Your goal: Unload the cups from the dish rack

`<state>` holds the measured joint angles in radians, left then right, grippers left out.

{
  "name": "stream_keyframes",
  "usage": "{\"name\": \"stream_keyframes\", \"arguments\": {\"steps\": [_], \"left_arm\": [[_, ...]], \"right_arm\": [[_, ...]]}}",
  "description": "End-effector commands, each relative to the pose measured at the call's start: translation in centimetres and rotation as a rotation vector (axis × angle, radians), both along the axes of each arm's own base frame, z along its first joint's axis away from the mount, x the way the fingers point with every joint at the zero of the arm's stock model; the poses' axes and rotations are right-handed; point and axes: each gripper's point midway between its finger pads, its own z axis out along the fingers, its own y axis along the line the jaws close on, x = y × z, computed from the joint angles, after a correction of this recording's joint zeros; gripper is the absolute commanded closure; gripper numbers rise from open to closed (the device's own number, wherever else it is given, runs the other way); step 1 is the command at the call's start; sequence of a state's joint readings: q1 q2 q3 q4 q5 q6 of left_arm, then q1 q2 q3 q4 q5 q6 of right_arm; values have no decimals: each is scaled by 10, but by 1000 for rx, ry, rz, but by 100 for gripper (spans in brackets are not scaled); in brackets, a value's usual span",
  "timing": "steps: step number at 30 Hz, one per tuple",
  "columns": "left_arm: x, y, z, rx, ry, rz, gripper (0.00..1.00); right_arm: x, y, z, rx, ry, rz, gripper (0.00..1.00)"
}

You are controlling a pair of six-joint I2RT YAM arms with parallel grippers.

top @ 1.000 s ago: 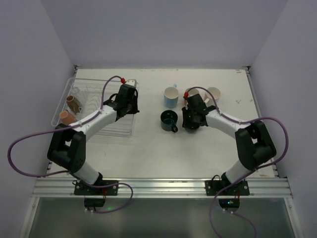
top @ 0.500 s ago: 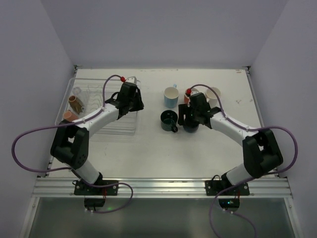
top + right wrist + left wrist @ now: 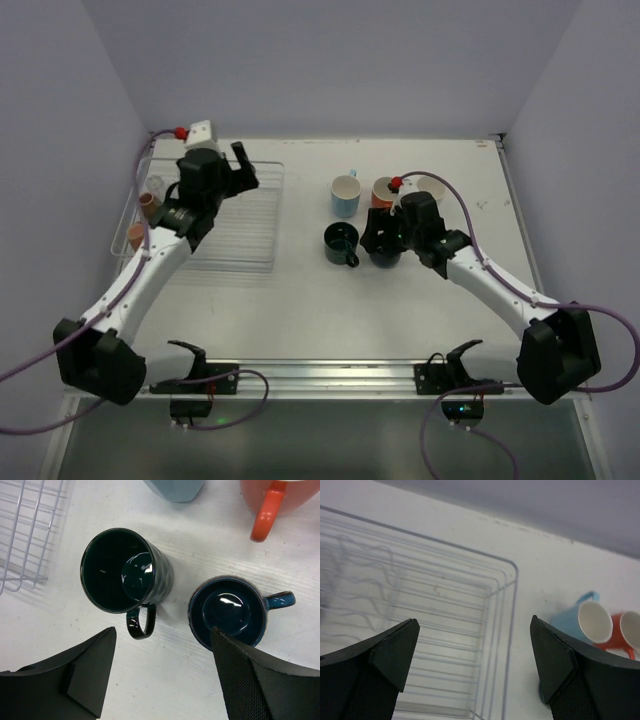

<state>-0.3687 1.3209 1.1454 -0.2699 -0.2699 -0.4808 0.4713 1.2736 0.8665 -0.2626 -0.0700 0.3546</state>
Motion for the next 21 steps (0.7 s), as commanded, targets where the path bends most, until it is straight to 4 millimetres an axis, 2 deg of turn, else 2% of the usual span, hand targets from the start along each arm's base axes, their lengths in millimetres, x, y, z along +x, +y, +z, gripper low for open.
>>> {"name": "stream_keyframes", "arguments": {"steps": [1, 2, 3, 4, 5, 6, 9, 14, 15, 18, 21], "left_arm": [[-19, 96, 38, 60, -98, 256, 0], [-27, 111, 34, 73, -81, 297, 0], [-37, 126, 39, 91, -94, 338, 0], [-44, 144, 32, 111, -76, 388, 0], [-52, 154, 27, 132, -51, 415, 0], [-60, 170, 29, 159, -51, 466, 0], [-72, 196, 19, 206, -15, 540, 0], [-70, 224, -7, 177, 44, 612, 0], [-66, 233, -21, 153, 86, 626, 0], [-58, 240, -44, 107, 148, 629, 1], [-55, 245, -55, 106, 166, 647, 3]], "right_arm": [[0, 6, 12, 60, -44, 7, 22], [-1, 7, 12, 66, -42, 10, 22], [-1, 9, 13, 73, -47, 13, 22], [-1, 9, 12, 75, -44, 12, 22], [-1, 9, 12, 76, -45, 14, 22], [-1, 10, 14, 84, -51, 15, 22], [-4, 15, 19, 121, -58, 37, 23], [-7, 21, 22, 151, -59, 64, 23], [-7, 22, 23, 156, -60, 65, 23], [-8, 23, 22, 160, -55, 67, 24], [-8, 23, 22, 160, -55, 70, 24]]}}
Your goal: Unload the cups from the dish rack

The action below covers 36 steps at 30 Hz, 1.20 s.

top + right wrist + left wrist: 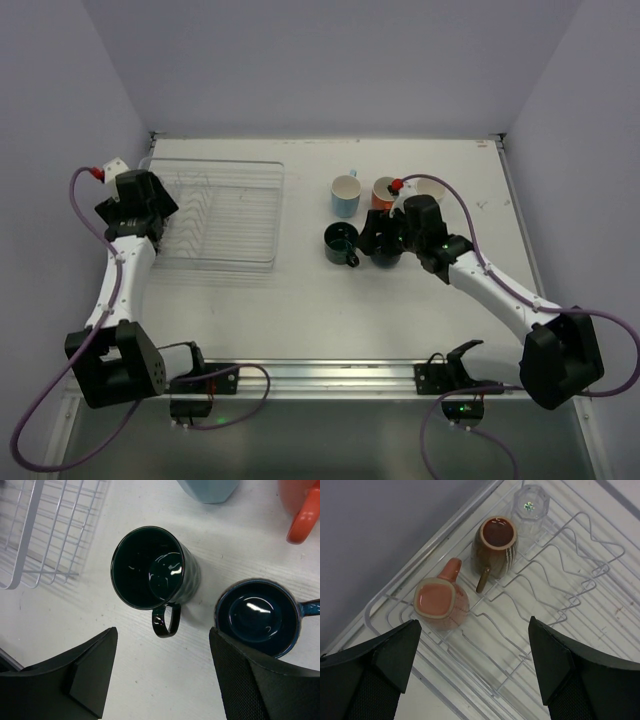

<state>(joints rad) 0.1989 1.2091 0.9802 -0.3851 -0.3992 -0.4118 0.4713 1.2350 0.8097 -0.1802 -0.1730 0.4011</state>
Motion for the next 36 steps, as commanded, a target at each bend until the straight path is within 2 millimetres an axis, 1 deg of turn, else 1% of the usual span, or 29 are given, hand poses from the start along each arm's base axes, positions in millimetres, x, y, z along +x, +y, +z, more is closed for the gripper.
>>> {"name": "stream_keyframes", "arguments": {"steps": [1, 2, 3, 6, 9, 11, 12, 14, 15, 18, 19, 21, 35, 36], "left_arm": [[6, 3, -6, -24, -21, 12, 5], [6, 7, -10, -27, -10, 22, 6], [5, 14, -19, -41, 13, 37, 6], [3, 24, -32, -57, 36, 56, 7], [3, 32, -38, -63, 43, 67, 7], [4, 35, -41, -72, 44, 71, 7], [4, 37, -47, -83, 55, 76, 7], [7, 38, -51, -90, 58, 80, 9], [7, 39, -57, -94, 76, 83, 9], [10, 41, -64, -106, 83, 90, 12], [12, 41, -65, -105, 79, 92, 15], [13, 43, -67, -104, 81, 100, 16], [16, 55, -88, -75, 101, 146, 15], [16, 54, -88, -77, 100, 146, 21]], "right_arm": [[2, 6, 16, 47, -48, 14, 24], [2, 6, 17, 50, -51, 13, 24], [2, 7, 18, 53, -55, 14, 24], [2, 7, 17, 49, -52, 17, 24], [3, 7, 17, 52, -52, 14, 24], [3, 7, 16, 51, -49, 16, 24], [3, 7, 17, 52, -50, 16, 24], [2, 8, 16, 49, -48, 18, 24], [3, 7, 17, 51, -51, 16, 24], [2, 8, 18, 55, -52, 18, 24], [2, 8, 17, 53, -51, 20, 24], [2, 8, 17, 53, -50, 22, 25], [3, 10, 13, 51, -35, 28, 25], [3, 10, 12, 49, -35, 29, 25]]}}
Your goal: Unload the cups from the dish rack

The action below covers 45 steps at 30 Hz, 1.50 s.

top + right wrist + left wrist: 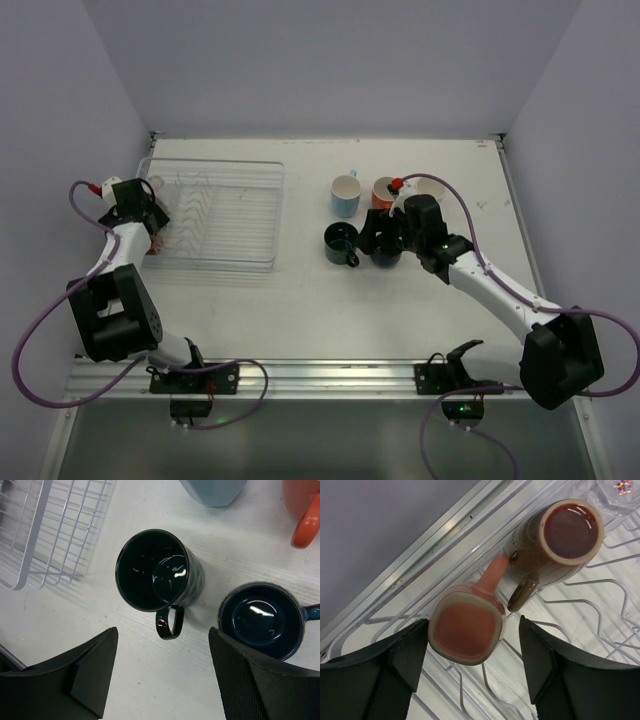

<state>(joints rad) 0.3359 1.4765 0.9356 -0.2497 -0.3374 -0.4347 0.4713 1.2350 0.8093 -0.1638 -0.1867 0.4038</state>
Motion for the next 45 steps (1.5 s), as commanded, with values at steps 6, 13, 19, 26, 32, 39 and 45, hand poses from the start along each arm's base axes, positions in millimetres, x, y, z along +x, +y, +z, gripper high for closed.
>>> {"name": "stream_keyframes", "arguments": {"steps": [6, 13, 19, 26, 32, 39, 45], "left_arm": [[4, 10, 7, 31, -56, 44, 59], [3, 1, 21, 6, -99, 16, 83], [1, -11, 58, -6, -191, -30, 91], [-3, -45, 128, -54, -414, -137, 94], [-3, -110, 182, -147, -588, -332, 94], [-14, -238, 241, -481, -861, -793, 95], [-53, -311, 266, -772, -993, -1086, 94]], "right_arm": [[1, 7, 10, 34, -28, 21, 25], [0, 8, 14, 47, -37, 27, 25], [-3, 10, 23, 80, -60, 35, 25], [-19, 14, 77, 272, -242, 51, 23], [-38, 23, 108, 412, -321, 120, 22], [-67, 36, 169, 653, -402, 241, 21], [-78, 56, 202, 777, -450, 310, 23]]}}
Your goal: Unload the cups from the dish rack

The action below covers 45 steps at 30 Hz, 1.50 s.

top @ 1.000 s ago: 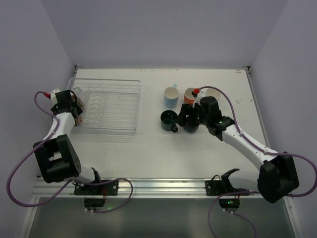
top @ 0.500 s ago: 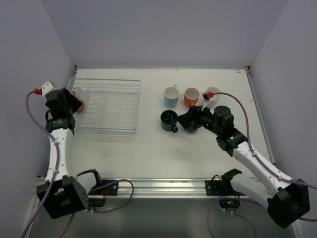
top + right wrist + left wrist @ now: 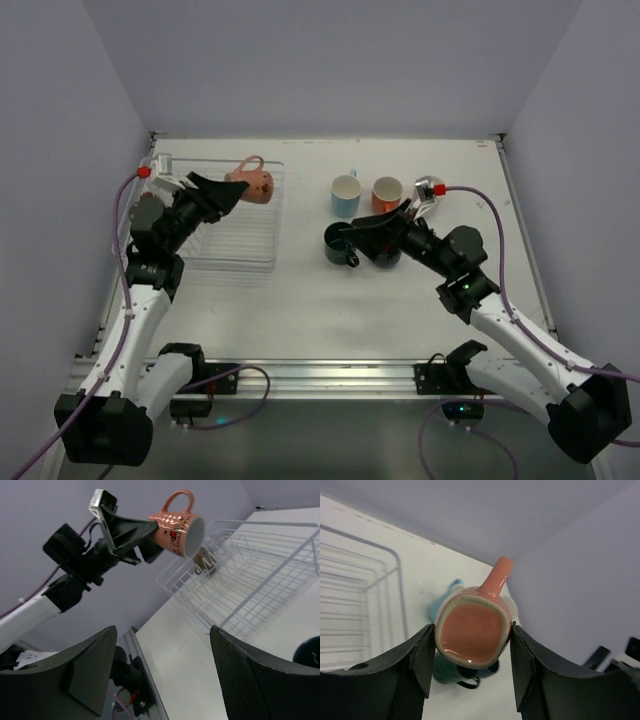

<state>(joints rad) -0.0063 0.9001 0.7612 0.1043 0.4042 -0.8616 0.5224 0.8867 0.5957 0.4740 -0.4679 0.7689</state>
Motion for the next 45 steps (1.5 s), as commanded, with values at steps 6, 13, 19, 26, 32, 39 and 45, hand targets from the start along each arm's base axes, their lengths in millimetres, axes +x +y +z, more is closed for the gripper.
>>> {"name": "stream_keyframes", "arguments": {"steps": [6, 13, 19, 26, 32, 39, 45], "left_arm": [[-76, -89, 59, -249, -248, -468, 95], [-94, -99, 62, -281, -297, -534, 95], [-94, -102, 51, -277, -286, -545, 95], [-95, -113, 40, -280, -270, -577, 94], [-98, -122, 38, -278, -271, -597, 92], [-89, -114, 39, -102, -275, -506, 24], [-75, -73, 34, 249, -234, -273, 0]], "right_arm": [[-11, 47, 46, 128, -92, 147, 24], [-7, 66, 55, 136, -108, 204, 27], [-9, 78, 66, 163, -109, 274, 33], [-7, 97, 66, 190, -80, 336, 39], [-5, 102, 75, 264, -62, 355, 76], [3, 83, 65, 267, -71, 219, 100], [26, 46, 20, -30, -46, -71, 100]]}}
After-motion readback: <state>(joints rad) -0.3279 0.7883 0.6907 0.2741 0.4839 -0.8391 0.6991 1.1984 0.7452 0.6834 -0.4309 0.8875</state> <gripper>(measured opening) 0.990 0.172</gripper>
